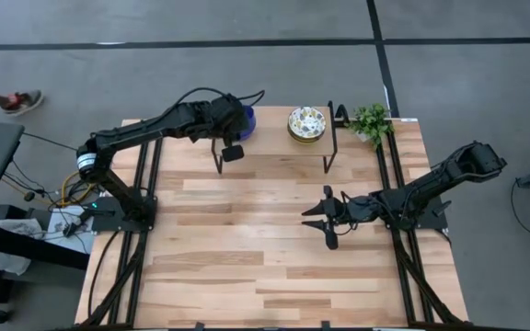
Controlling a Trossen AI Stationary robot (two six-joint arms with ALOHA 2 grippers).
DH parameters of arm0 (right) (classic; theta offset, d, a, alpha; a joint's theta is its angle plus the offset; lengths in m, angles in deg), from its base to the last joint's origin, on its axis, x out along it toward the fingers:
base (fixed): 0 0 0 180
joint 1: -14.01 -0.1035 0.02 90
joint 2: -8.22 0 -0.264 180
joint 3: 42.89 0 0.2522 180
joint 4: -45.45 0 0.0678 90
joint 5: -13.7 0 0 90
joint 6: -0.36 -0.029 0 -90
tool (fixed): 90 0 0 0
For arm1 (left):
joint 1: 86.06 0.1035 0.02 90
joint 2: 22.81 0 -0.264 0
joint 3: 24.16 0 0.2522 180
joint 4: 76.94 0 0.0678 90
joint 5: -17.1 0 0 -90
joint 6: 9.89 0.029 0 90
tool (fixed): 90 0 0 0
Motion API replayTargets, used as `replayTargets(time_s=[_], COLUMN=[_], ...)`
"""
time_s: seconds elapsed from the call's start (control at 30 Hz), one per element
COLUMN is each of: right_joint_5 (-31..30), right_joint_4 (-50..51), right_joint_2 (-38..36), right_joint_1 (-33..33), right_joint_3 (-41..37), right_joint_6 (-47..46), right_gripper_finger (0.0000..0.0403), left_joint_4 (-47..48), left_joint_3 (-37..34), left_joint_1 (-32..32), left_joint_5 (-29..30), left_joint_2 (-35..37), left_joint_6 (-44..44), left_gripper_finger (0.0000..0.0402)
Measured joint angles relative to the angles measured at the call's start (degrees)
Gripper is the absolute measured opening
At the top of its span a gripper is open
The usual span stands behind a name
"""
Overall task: Pick & Place Mini bowls
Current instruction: Stack the blue bowl on top of the blue bowl on the shelf
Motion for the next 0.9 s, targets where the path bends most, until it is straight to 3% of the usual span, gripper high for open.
replayTargets(time_s=[0.23, 0.57, 0.9], right_joint_5=[0.0, 0.0, -0.1], right_joint_4=[0.0, 0.0, 0.0], right_joint_2=[0.0, 0.0, 0.0], right_joint_1=[0.0, 0.0, 0.0], right_joint_3=[0.0, 0.0, 0.0], right_joint_6=[0.0, -0.1, 0.0], right_gripper_finger=[0.0111, 0.0111, 0.0111], left_joint_4=[0.8, 1.2, -0.1], left_joint_3=[0.0, -2.3, -3.2], left_joint_1=[-0.5, -0.6, -0.6], left_joint_5=[0.0, 0.0, 0.0], left_joint_2=[0.0, 0.0, 0.0], left_joint_6=[0.7, 0.4, -0.3], left_gripper_finger=[0.0008, 0.0013, 0.0051])
